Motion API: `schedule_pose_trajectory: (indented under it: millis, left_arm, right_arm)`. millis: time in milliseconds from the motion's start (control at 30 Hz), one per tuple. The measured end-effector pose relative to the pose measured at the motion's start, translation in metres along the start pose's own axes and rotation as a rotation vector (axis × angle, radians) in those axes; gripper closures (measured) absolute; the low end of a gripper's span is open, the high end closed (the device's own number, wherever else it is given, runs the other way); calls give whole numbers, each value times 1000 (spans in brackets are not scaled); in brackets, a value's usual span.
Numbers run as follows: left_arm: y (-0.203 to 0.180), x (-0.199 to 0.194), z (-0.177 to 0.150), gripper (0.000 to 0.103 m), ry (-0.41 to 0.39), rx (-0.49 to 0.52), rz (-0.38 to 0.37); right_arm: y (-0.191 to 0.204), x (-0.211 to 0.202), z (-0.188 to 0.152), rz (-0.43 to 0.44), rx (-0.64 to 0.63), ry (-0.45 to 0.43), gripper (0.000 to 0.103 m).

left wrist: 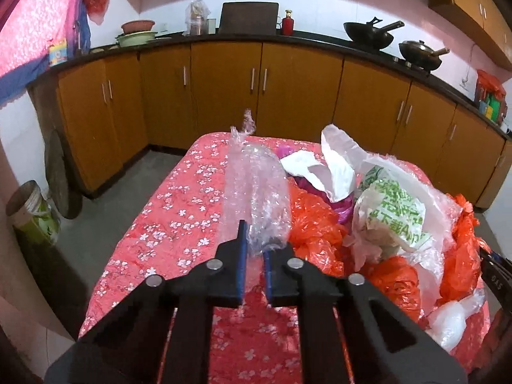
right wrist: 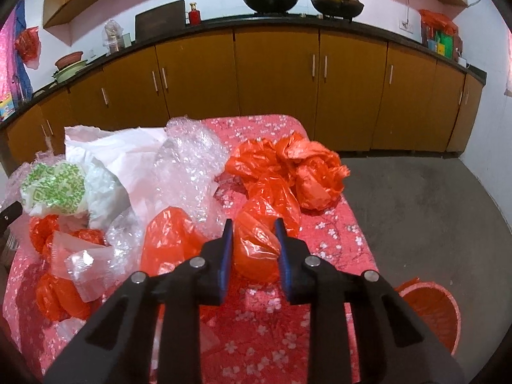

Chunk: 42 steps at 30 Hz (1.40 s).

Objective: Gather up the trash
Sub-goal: 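Grasp clear plastic wrap with left gripper while right gripper grasps red bag, then carry both held bags over the red bucket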

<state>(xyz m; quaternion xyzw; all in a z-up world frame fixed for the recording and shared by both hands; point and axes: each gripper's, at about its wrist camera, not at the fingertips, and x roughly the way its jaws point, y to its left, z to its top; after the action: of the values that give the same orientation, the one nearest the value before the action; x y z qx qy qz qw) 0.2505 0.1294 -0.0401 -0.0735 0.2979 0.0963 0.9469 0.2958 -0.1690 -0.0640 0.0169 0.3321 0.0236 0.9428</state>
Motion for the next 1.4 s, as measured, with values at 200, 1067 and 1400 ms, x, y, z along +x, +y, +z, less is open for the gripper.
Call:
schedule_pose_trajectory:
  millis: [200, 1067, 1400]
  left_arm:
    - [1, -26, 7, 99, -60, 50, 1]
    - [-147, -133, 15, 99, -146, 226, -402]
    - [-294, -131, -66, 99, -6, 380, -647]
  right_arm:
    - [-1, -25, 5, 12, -11, -62, 79]
    - [-135, -145, -12, -160, 101, -259, 80]
    - [-265, -169, -87, -412, 192, -180, 80]
